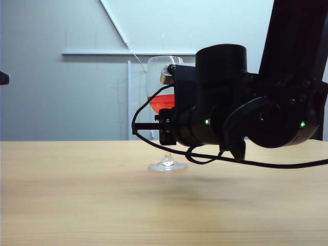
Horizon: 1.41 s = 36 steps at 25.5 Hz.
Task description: Gently pick up the goblet, rotate it counterclockwise for two full turns (viewing from above), and then place it back on the table.
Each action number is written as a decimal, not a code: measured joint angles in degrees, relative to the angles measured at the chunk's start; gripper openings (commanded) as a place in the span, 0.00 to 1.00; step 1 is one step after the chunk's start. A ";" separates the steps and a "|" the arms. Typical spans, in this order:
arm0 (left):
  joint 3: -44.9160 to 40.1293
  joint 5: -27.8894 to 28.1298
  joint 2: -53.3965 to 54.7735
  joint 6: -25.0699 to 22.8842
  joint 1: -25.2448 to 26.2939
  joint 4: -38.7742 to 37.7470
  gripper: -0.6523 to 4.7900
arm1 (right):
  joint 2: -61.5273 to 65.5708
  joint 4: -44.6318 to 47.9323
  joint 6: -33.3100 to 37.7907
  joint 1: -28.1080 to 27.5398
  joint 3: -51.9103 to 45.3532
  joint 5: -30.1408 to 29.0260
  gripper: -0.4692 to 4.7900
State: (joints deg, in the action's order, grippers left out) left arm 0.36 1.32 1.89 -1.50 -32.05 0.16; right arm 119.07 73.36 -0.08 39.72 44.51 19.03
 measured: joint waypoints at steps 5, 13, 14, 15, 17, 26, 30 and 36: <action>0.00 0.00 -0.04 0.00 0.00 0.00 0.11 | -0.02 -0.04 0.00 0.00 0.02 0.22 0.19; 0.00 0.00 -0.35 0.00 0.00 0.02 0.11 | -0.48 0.68 -1.29 0.09 -0.72 0.26 0.41; 0.00 0.00 -0.35 0.00 0.00 0.00 0.11 | -0.87 0.63 -1.46 0.09 -1.44 0.24 0.42; 0.00 0.00 -0.35 0.00 0.00 0.02 0.11 | -1.27 0.66 -1.46 0.13 -2.29 0.26 0.42; 0.00 0.00 -0.33 0.00 0.00 0.02 0.11 | -2.58 0.63 -1.46 0.13 -4.61 0.28 0.42; 0.00 -0.02 -0.33 0.00 3.32 0.02 0.11 | -16.09 -0.09 -1.53 3.87 -17.27 4.02 0.42; 0.00 0.11 -0.33 0.00 8.76 0.00 0.11 | -26.10 -4.72 -1.53 6.60 -22.97 6.49 0.40; -0.02 0.02 -0.44 0.00 21.38 0.00 0.11 | -53.92 -23.37 -1.55 11.96 -29.77 6.86 0.08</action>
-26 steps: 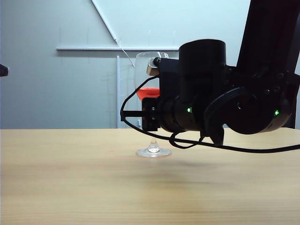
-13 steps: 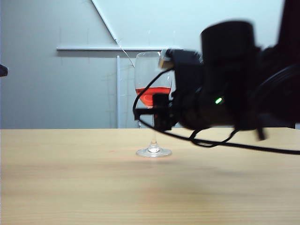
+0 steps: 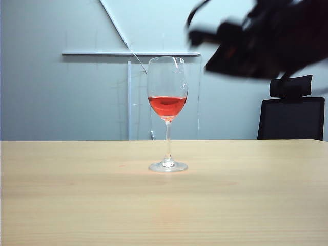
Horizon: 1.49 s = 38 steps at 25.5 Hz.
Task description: Gently pick up the goblet, rotate it counterclockwise for two full turns (viewing from above), and then place it back on the table.
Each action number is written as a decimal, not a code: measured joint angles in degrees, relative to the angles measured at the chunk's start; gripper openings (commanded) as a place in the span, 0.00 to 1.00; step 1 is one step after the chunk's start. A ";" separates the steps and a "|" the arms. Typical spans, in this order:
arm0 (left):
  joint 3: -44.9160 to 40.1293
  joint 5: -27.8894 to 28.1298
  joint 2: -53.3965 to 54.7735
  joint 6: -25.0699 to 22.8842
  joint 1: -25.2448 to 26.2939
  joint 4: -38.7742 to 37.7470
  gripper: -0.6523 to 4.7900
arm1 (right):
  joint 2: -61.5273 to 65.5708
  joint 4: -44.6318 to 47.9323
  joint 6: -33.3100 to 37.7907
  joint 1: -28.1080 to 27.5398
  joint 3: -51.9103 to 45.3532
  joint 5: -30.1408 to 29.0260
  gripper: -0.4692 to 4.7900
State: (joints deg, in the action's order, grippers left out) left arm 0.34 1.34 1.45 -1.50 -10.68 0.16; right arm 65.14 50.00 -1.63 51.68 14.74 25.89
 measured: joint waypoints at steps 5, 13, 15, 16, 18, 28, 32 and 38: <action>0.02 0.15 -1.18 0.00 6.21 -0.02 0.11 | -22.80 -21.99 0.46 0.37 -0.17 0.02 0.08; 0.02 0.13 -1.20 0.00 7.04 0.00 0.11 | -38.99 -37.83 1.11 0.26 -0.11 0.13 0.08; 0.02 0.13 -1.20 0.00 7.54 0.00 0.11 | -40.59 -41.09 1.70 0.26 -0.11 0.09 0.08; 0.02 0.13 -1.20 0.00 7.98 0.00 0.11 | -41.27 -42.73 1.81 0.26 -0.13 0.07 0.08; 0.02 0.17 -1.20 0.00 8.76 0.00 0.11 | -42.53 -44.83 2.10 0.26 -0.17 0.04 0.08; 0.02 0.15 -1.20 0.00 9.62 0.00 0.11 | -43.06 -45.27 2.45 0.24 -0.15 0.02 0.08; 0.02 0.15 -1.20 -0.02 9.62 0.00 0.11 | -43.06 -45.27 2.45 0.24 -0.15 0.02 0.08; 0.02 0.15 -1.20 0.00 9.62 0.00 0.11 | -43.06 -45.27 2.45 0.24 -0.15 0.02 0.08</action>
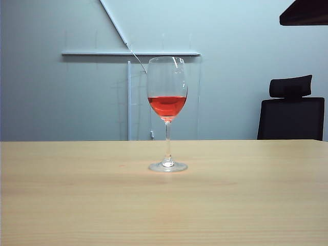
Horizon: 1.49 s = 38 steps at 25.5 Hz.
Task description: Gently pick up the goblet, rotate it counterclockwise for two full turns (viewing from above), and then place it back on the table.
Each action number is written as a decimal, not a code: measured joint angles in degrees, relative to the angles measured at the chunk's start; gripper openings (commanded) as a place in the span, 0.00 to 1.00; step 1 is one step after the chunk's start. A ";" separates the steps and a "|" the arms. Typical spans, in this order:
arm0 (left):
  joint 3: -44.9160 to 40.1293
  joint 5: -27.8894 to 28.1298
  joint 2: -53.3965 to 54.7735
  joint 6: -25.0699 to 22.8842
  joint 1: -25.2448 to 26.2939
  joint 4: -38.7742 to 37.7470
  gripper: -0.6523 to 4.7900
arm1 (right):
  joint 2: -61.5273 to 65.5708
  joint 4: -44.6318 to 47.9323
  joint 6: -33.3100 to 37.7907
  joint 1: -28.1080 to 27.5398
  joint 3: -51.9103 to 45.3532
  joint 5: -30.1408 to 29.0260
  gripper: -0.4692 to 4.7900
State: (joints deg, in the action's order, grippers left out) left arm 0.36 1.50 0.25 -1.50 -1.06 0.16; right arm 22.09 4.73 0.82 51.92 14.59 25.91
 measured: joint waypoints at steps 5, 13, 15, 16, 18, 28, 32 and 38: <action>0.00 0.00 0.00 0.00 0.00 0.00 0.11 | -0.68 0.50 0.00 -0.44 -0.02 2.19 0.08; 0.00 -0.04 0.00 0.00 -0.02 0.00 0.11 | -7.76 1.09 0.04 -35.01 -5.44 -26.95 0.08; 0.00 0.00 0.00 0.00 -0.04 0.00 0.11 | -10.36 4.33 0.74 -45.44 -8.76 -38.12 0.08; 0.00 0.02 0.00 -0.02 -0.04 0.00 0.11 | -11.65 4.46 1.03 -47.19 -9.42 -38.25 0.08; 0.00 -0.04 0.00 -0.02 -0.04 0.00 0.11 | -14.12 4.76 1.62 -48.28 -10.49 -37.83 0.08; 0.00 0.00 0.00 0.00 -0.04 0.00 0.11 | -22.10 4.44 2.43 -48.43 -14.29 -31.74 0.08; 0.00 0.00 0.00 -0.02 -0.04 0.00 0.11 | -22.03 4.26 2.45 -48.43 -14.29 -28.17 0.08; 0.00 0.00 0.00 0.00 -0.04 0.00 0.11 | -22.03 4.31 2.43 -51.17 -14.29 -28.00 0.08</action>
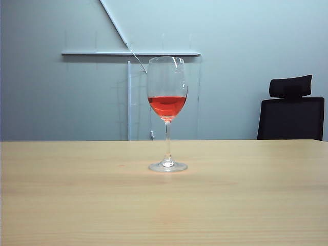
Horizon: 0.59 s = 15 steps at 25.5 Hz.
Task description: Gently pick up the goblet, rotate it counterclockwise for two full turns (viewing from above), and then place it back on the table.
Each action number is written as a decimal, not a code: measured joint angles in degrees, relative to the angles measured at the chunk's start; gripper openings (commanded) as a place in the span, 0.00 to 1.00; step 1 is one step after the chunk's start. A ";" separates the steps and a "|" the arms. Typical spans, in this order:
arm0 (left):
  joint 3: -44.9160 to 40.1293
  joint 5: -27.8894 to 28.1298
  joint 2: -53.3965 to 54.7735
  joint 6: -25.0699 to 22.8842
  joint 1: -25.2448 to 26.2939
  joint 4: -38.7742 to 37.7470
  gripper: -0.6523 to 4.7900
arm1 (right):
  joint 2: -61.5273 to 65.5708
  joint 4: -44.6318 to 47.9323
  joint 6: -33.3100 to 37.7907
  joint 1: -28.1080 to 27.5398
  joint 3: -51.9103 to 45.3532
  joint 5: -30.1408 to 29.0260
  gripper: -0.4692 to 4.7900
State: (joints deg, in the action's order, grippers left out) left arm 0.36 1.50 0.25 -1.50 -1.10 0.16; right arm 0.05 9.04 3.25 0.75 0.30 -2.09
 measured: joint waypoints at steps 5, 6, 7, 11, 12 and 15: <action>0.00 0.00 0.00 0.00 0.00 0.00 0.11 | 0.00 0.00 -0.02 -0.87 0.00 -0.37 0.08; 0.00 0.00 0.00 0.00 0.00 0.00 0.11 | 0.00 -0.02 -0.02 -1.27 0.00 -0.66 0.08; 0.00 0.00 0.00 0.00 0.00 0.00 0.11 | 0.00 -0.07 0.00 -1.42 0.00 -0.74 0.08; 0.00 0.00 0.00 0.00 0.00 0.00 0.11 | 0.00 -1.03 -0.02 -1.42 0.00 -0.92 0.08; 0.00 0.00 0.00 0.00 0.00 0.00 0.11 | 0.00 -1.22 -0.02 -1.44 0.00 -0.87 0.08; 0.00 0.00 0.00 0.00 0.00 0.00 0.11 | 0.00 -1.25 -0.02 -1.49 0.00 -0.87 0.08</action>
State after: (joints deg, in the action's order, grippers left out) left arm 0.36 1.50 0.25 -1.50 -1.10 0.16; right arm 0.05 7.79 3.22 -0.73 0.30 -2.96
